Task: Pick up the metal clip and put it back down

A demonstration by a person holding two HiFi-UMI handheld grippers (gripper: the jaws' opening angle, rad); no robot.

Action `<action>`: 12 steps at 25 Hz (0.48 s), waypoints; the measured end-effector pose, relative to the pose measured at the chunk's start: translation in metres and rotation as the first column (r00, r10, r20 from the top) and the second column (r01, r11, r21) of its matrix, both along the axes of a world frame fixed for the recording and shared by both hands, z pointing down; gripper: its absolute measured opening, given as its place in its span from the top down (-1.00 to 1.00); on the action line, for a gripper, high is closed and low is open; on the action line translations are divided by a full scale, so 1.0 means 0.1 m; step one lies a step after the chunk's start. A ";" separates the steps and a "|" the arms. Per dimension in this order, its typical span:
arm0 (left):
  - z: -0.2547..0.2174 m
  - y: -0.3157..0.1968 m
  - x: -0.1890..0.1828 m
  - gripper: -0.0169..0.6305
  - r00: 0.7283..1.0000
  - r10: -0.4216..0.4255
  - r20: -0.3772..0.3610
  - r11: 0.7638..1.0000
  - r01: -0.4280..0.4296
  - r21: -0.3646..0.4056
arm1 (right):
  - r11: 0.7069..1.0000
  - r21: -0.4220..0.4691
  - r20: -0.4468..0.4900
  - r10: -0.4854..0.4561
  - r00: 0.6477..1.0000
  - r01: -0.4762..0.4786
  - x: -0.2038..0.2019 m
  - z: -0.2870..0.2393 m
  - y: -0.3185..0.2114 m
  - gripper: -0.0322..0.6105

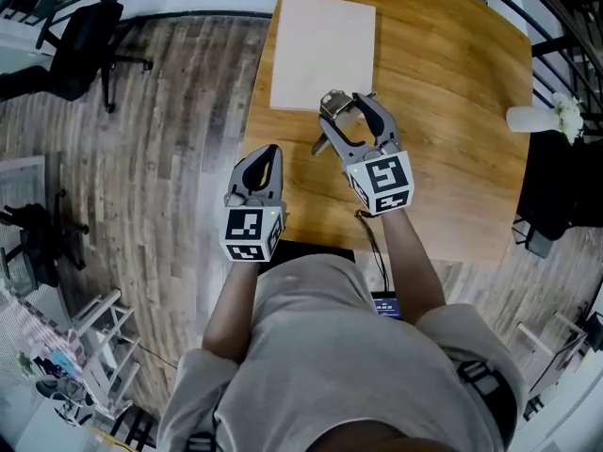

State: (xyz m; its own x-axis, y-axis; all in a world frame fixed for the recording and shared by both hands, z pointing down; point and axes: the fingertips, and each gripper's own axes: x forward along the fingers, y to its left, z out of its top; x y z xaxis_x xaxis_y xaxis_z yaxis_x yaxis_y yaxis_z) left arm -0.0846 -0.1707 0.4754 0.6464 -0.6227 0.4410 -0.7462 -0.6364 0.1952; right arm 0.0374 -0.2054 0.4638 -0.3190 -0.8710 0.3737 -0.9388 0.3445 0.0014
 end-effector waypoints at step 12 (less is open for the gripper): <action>-0.85 -0.03 0.30 0.87 0.976 0.190 -0.102 0.969 -0.171 0.177 | 0.952 0.164 0.033 0.255 0.966 -0.257 0.26 -0.91 0.58 -0.03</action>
State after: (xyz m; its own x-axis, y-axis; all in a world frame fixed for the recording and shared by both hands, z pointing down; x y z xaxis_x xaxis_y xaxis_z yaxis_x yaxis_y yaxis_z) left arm -0.0543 -0.1737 0.3904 0.7957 -0.5490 0.2558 -0.5942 -0.7893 0.1544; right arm 0.0631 -0.1478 0.3725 -0.0802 -0.9734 0.2147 -0.9958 0.0880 0.0267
